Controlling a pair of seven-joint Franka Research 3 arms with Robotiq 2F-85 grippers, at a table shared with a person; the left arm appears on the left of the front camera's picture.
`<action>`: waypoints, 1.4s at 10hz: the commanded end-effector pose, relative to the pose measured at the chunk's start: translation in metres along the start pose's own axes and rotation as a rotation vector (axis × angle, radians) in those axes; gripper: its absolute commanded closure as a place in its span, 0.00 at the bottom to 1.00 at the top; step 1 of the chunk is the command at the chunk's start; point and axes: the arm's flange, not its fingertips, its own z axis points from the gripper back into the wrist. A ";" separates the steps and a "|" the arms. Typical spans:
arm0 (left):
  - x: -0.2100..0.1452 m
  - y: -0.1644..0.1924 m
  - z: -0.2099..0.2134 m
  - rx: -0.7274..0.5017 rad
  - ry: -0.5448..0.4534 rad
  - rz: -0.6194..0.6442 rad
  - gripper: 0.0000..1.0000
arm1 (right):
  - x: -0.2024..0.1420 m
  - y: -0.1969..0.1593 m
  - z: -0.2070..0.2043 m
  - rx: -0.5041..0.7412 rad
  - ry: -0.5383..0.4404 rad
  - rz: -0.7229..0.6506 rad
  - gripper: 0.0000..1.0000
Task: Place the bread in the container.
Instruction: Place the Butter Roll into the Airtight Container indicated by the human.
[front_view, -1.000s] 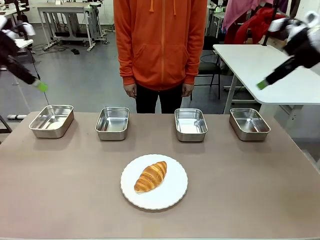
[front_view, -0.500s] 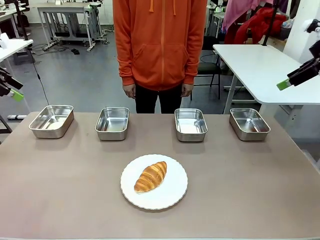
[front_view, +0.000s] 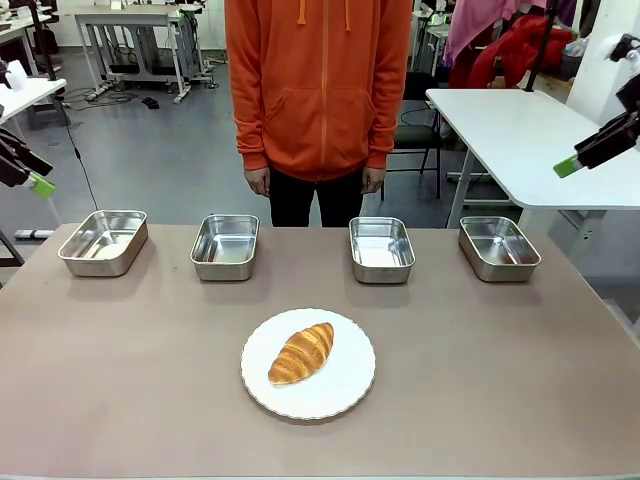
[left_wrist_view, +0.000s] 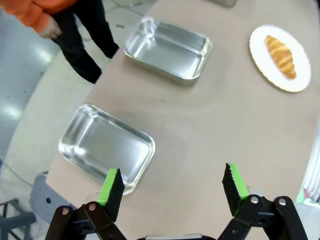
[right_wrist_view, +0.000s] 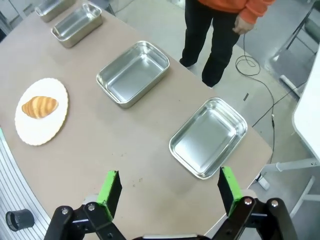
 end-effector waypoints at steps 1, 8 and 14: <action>-0.013 0.021 0.022 -0.009 -0.120 0.035 0.00 | -0.003 -0.038 0.015 0.075 -0.064 0.008 0.00; -0.031 0.041 0.068 0.036 -0.320 0.155 0.00 | -0.013 -0.075 0.049 0.115 -0.212 -0.048 0.00; -0.018 0.028 0.052 -0.021 -0.296 0.210 0.00 | -0.016 -0.082 0.040 0.128 -0.195 -0.086 0.00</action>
